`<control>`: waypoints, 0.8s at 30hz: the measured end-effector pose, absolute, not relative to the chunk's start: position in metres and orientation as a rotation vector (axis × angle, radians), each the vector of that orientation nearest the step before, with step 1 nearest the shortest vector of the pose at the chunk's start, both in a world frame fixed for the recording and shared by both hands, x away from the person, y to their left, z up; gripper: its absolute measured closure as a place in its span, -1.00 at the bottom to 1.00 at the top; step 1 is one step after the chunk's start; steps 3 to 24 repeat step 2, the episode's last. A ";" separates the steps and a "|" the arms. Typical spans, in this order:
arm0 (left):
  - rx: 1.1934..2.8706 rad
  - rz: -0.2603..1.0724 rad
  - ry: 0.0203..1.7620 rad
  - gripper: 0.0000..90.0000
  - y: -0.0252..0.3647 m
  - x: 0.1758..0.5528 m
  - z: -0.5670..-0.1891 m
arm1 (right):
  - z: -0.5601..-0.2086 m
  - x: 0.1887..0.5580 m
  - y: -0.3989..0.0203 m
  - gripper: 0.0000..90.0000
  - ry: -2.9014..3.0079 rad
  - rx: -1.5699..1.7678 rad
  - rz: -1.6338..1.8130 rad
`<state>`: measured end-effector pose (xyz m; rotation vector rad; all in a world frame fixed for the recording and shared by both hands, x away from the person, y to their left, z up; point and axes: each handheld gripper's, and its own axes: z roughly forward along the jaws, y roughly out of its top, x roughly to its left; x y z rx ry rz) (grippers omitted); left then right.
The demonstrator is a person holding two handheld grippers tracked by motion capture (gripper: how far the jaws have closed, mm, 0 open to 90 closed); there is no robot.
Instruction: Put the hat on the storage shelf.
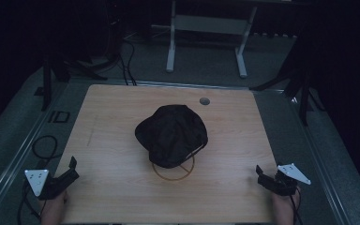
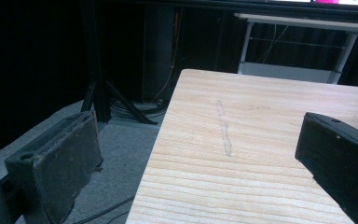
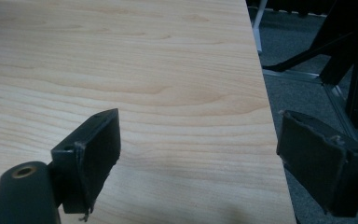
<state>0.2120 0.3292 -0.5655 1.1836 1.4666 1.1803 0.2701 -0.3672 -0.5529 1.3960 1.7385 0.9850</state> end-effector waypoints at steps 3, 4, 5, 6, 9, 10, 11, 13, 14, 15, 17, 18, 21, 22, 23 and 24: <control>1.187 1.179 1.467 -0.99 0.329 0.212 -0.565 | -0.553 0.270 -0.368 -0.70 1.739 1.396 0.991; 1.187 1.179 1.467 -0.99 0.329 0.212 -0.565 | -0.553 0.270 -0.368 -0.70 1.739 1.396 0.991; 1.187 1.179 1.467 -0.99 0.329 0.212 -0.565 | -0.553 0.270 -0.368 -0.70 1.739 1.396 0.991; 1.187 1.179 1.467 -0.99 0.329 0.212 -0.565 | -0.553 0.270 -0.368 -0.70 1.739 1.396 0.991; 1.187 1.179 1.467 -0.99 0.329 0.212 -0.565 | -0.553 0.270 -0.368 -0.70 1.739 1.396 0.991; 1.187 1.179 1.467 -0.99 0.329 0.212 -0.565 | -0.553 0.270 -0.368 -0.70 1.739 1.396 0.991; 1.187 1.179 1.467 -0.99 0.329 0.212 -0.565 | -0.553 0.270 -0.368 -0.70 1.739 1.396 0.991; 1.187 1.179 1.467 -0.99 0.329 0.212 -0.565 | -0.553 0.270 -0.368 -0.70 1.739 1.396 0.991; 1.187 1.179 1.467 -0.99 0.329 0.212 -0.565 | -0.553 0.270 -0.368 -0.70 1.739 1.396 0.991; 1.187 1.179 1.467 -0.99 0.329 0.212 -0.565 | -0.553 0.270 -0.368 -0.70 1.739 1.396 0.991; 1.187 1.179 1.467 -0.99 0.329 0.212 -0.565 | -0.553 0.270 -0.368 -0.70 1.739 1.396 0.991; 1.187 1.179 1.467 -0.99 0.329 0.212 -0.565 | -0.553 0.270 -0.368 -0.70 1.739 1.396 0.991; 1.187 1.179 1.467 -0.99 0.329 0.212 -0.565 | -0.553 0.270 -0.368 -0.70 1.739 1.396 0.991; 1.187 1.179 1.467 -0.99 0.329 0.212 -0.565 | -0.553 0.270 -0.368 -0.70 1.739 1.396 0.991; 1.187 1.179 1.467 -0.99 0.329 0.212 -0.565 | -0.553 0.270 -0.368 -0.70 1.739 1.396 0.991; 1.187 1.179 1.467 -0.99 0.329 0.212 -0.565 | -0.553 0.270 -0.368 -0.70 1.739 1.396 0.991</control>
